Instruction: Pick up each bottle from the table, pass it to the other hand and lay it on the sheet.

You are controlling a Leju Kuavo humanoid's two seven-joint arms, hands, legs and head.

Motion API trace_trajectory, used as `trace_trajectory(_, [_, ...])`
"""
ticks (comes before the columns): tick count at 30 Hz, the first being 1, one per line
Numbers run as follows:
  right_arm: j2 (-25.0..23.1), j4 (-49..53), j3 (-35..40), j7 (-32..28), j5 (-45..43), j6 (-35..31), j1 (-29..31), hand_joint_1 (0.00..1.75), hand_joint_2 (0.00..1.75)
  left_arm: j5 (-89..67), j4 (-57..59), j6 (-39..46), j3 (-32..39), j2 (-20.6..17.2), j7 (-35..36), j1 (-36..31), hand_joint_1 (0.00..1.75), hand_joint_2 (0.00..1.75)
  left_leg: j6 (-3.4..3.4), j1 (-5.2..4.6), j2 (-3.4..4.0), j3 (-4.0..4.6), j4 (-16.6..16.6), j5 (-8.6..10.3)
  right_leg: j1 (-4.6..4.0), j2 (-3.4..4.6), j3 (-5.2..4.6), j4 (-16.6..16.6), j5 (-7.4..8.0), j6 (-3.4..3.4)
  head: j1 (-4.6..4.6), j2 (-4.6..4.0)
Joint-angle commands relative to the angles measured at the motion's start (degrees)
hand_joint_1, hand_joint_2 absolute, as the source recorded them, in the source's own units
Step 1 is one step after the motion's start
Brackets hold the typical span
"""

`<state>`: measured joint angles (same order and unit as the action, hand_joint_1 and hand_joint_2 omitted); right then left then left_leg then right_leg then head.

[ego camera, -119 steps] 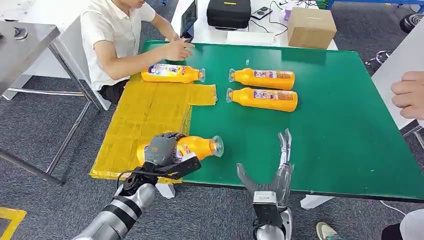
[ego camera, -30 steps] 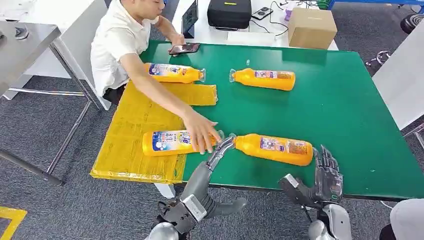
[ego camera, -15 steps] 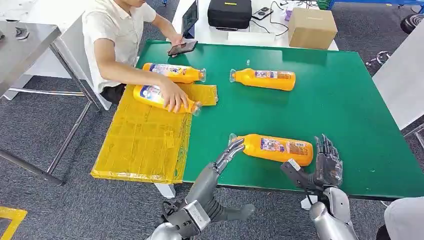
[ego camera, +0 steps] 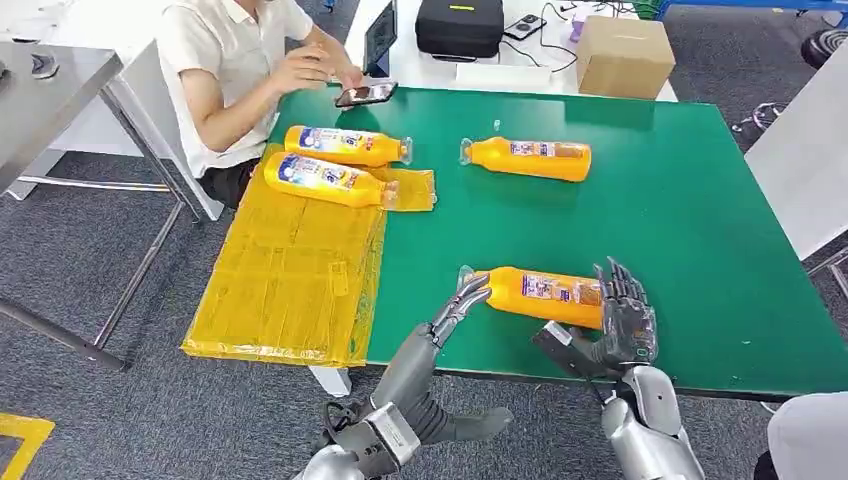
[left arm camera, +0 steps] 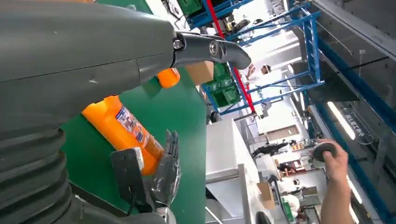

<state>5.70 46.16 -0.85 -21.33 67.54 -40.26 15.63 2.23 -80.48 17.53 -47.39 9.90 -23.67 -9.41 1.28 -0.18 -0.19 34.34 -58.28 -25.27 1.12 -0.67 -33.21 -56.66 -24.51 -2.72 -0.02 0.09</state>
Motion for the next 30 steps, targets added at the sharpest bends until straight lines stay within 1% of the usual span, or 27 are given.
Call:
trace_trajectory(1, [-0.18,0.82,10.13,2.23,-1.87,0.96,0.67,0.00,1.75,0.62,2.01,-0.27,-1.55,-0.75,0.44,-0.96,0.00,1.75,-0.10,0.08,0.15,-0.16,0.02,-0.07,-0.08,0.18,0.12,0.05,0.00,0.14,-0.02,0.00])
trace_trajectory(4, [0.64,-0.86,12.65,4.44,-3.93,2.88,2.36,0.00,1.75,1.93,2.74,-0.96,-1.34,-0.48,1.09,-1.16,0.00,1.75,-0.10,0.06,0.16,-0.15,0.04,-0.05,-0.07,0.18,0.10,0.05,0.01,0.14,-0.02,0.00])
trace_trajectory(6, [1.37,-4.53,13.70,5.52,-5.96,3.97,4.58,0.00,1.75,2.58,3.10,-1.37,-1.35,-0.38,1.11,-1.40,0.00,1.75,-0.10,0.06,0.17,-0.18,0.04,-0.05,-0.07,0.21,0.12,0.06,0.02,0.14,-0.02,0.00])
trace_trajectory(8, [1.89,-9.56,13.57,7.01,-8.41,6.95,6.96,0.00,1.75,2.92,3.18,-1.62,-1.42,-0.35,1.13,-1.56,0.00,1.75,-0.05,0.01,0.13,-0.07,0.02,-0.01,-0.02,0.15,0.01,0.02,0.04,0.07,-0.02,0.00])
trace_trajectory(9, [1.99,-11.24,13.21,7.20,-9.48,7.77,7.61,0.00,1.75,3.09,3.17,-1.72,-1.43,-0.35,1.17,-1.55,0.00,1.75,-0.07,0.04,0.18,-0.15,0.01,-0.04,-0.04,0.21,0.09,0.04,0.03,0.11,-0.02,0.00])
trace_trajectory(10, [2.44,-14.38,13.13,8.07,-10.07,10.22,8.85,0.02,1.75,3.37,3.20,-1.98,-1.57,-0.34,1.25,-1.69,0.00,1.75,-0.05,0.02,0.13,-0.13,0.03,-0.02,-0.02,0.16,0.09,0.06,0.04,0.08,-0.04,0.00])
trace_trajectory(11, [2.75,-16.22,12.96,7.81,-10.79,11.36,9.49,1.33,1.75,3.72,3.20,-2.27,-1.66,-0.32,1.39,-1.78,0.00,1.75,-0.04,0.03,0.09,-0.12,0.04,-0.01,-0.03,0.11,0.09,0.07,0.03,0.07,-0.02,0.00])
trace_trajectory(12, [2.99,-17.25,12.53,7.99,-11.31,11.75,9.81,1.45,1.75,3.87,3.21,-2.42,-1.72,-0.27,1.46,-1.88,0.00,1.75,-0.06,0.04,0.07,-0.15,0.04,-0.01,-0.05,0.10,0.15,0.10,0.04,0.10,-0.02,0.00])
trace_trajectory(13, [3.17,-18.82,12.78,8.05,-11.85,11.85,10.24,1.68,1.75,3.97,3.21,-2.47,-1.69,-0.24,1.51,-1.86,0.00,1.75,-0.04,0.03,0.02,-0.13,0.04,0.00,-0.04,0.04,0.12,0.08,0.02,0.07,-0.02,0.00])
trace_trajectory(15, [3.22,-19.89,12.79,8.50,-11.64,11.89,10.29,1.66,1.75,4.06,3.19,-2.64,-1.84,-0.22,1.61,-2.05,0.00,1.75,-0.05,0.05,-0.05,-0.18,0.06,0.01,-0.05,-0.03,0.19,0.11,0.01,0.09,0.00,0.00])
trace_trajectory(17, [2.96,-20.64,12.86,8.77,-11.21,11.05,10.22,1.55,1.75,4.74,3.25,-3.07,-1.69,-0.20,2.18,-2.11,0.00,1.75,-0.07,0.10,-0.09,-0.28,0.08,0.02,-0.09,-0.06,0.31,0.18,0.03,0.12,0.00,0.00])
trace_trajectory(18, [2.95,-20.72,12.99,8.99,-10.94,10.85,10.24,1.54,1.75,5.33,3.25,-3.51,-1.61,-0.19,2.65,-2.08,0.00,1.75,-0.06,0.07,-0.11,-0.29,0.08,0.03,-0.07,-0.08,0.30,0.16,0.02,0.10,0.00,0.00])
trace_trajectory(24, [2.89,-20.59,13.17,9.33,-10.51,10.71,10.30,1.52,1.75,5.66,3.29,-3.81,-1.56,-0.29,2.81,-2.02,0.00,1.75,-0.09,0.09,-0.17,-0.48,0.10,0.03,-0.08,-0.14,0.48,0.18,0.01,0.14,-0.02,0.00])
trace_trajectory(25, [3.06,-20.65,13.58,10.04,-9.61,10.35,10.47,1.57,1.75,5.66,3.36,-3.86,-1.56,-0.29,2.81,-2.10,0.00,1.75,-0.07,0.08,-0.14,-0.50,0.08,0.02,-0.07,-0.11,0.50,0.16,0.01,0.11,0.00,0.00])
trace_trajectory(28, [3.61,-20.93,15.73,12.56,-5.53,9.39,11.33,1.48,1.75,6.55,3.34,-4.60,-1.23,-0.29,3.22,-1.99,0.00,1.75,-0.06,0.05,-0.10,-0.53,0.05,0.02,-0.05,-0.08,0.50,0.13,0.01,0.09,-0.02,0.00])
trace_trajectory(30, [3.70,-20.73,16.91,12.97,-3.59,9.62,11.92,1.57,1.75,6.69,3.22,-4.76,-1.03,-0.27,3.25,-1.95,0.00,1.75,-0.07,0.06,-0.11,-0.51,0.06,0.04,-0.06,-0.08,0.49,0.14,0.04,0.12,-0.02,0.00])
